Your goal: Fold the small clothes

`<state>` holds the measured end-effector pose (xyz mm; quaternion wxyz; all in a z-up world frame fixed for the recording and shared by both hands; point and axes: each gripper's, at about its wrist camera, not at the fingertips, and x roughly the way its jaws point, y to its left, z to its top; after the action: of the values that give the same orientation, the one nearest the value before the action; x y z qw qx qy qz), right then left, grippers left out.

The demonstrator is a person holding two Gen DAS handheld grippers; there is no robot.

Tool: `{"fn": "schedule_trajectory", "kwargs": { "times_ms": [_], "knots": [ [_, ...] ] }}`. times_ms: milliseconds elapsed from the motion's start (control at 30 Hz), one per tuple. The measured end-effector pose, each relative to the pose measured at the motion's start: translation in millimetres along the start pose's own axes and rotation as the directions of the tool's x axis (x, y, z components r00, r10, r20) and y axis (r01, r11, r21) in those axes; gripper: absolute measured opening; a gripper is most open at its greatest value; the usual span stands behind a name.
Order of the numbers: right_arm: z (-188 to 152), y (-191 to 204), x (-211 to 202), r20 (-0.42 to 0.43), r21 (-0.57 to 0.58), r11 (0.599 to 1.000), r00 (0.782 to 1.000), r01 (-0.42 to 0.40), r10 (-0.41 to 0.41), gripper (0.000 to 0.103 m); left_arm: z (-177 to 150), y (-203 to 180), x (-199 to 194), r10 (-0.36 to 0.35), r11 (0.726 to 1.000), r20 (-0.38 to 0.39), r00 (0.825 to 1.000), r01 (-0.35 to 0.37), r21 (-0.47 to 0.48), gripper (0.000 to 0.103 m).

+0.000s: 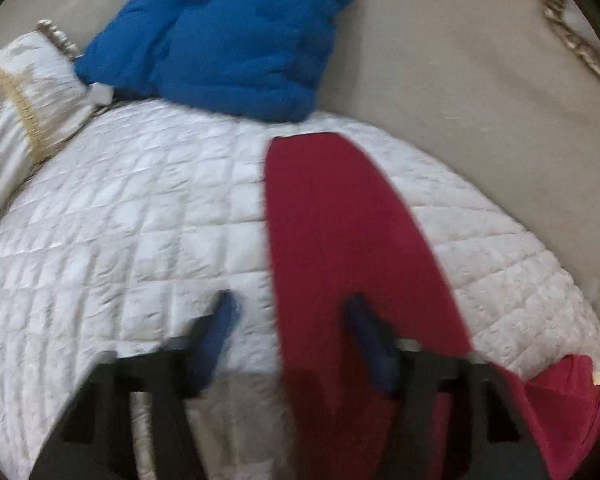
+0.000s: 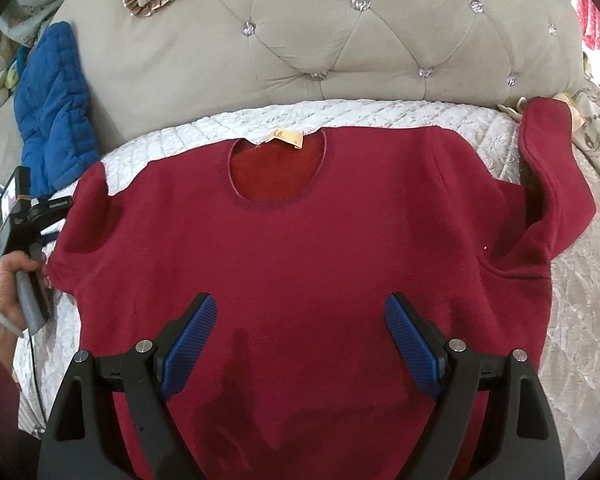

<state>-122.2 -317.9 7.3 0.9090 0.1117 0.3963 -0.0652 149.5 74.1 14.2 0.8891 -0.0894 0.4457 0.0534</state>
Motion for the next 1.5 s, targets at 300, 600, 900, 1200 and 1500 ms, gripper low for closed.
{"fn": "schedule_trajectory", "kwargs": {
  "times_ms": [300, 600, 900, 1200, 1500],
  "knots": [
    [2, -8, -11, 0.015, 0.027, 0.999, 1.0, -0.016, 0.016, 0.069, 16, -34, -106, -0.307, 0.952, 0.112, 0.945, 0.305, 0.037, 0.007],
    [19, -56, -60, 0.112, 0.16, 0.987, 0.993, 0.013, -0.031, 0.069, -88, -167, -237, -0.622, 0.72, -0.009, 0.783, 0.577, 0.386, 0.019],
    [15, -91, -70, 0.088, 0.177, 0.983, 0.995, 0.037, -0.053, 0.069, -133, -160, -225, -0.505, 0.749, -0.14, 0.852, 0.513, 0.419, 0.088],
    [23, -68, -37, 0.031, -0.028, 1.0, 0.999, -0.008, 0.009, 0.056, -118, -92, -168, -0.17, 0.909, 0.016, 0.985, 0.151, 0.388, 0.093],
    [33, -52, -5, 0.039, -0.267, 0.935, 0.973, 0.231, -0.229, 0.053, -122, -86, -137, -0.072, 0.923, -0.029, 0.997, 0.078, 0.377, 0.093]
  ]
}}
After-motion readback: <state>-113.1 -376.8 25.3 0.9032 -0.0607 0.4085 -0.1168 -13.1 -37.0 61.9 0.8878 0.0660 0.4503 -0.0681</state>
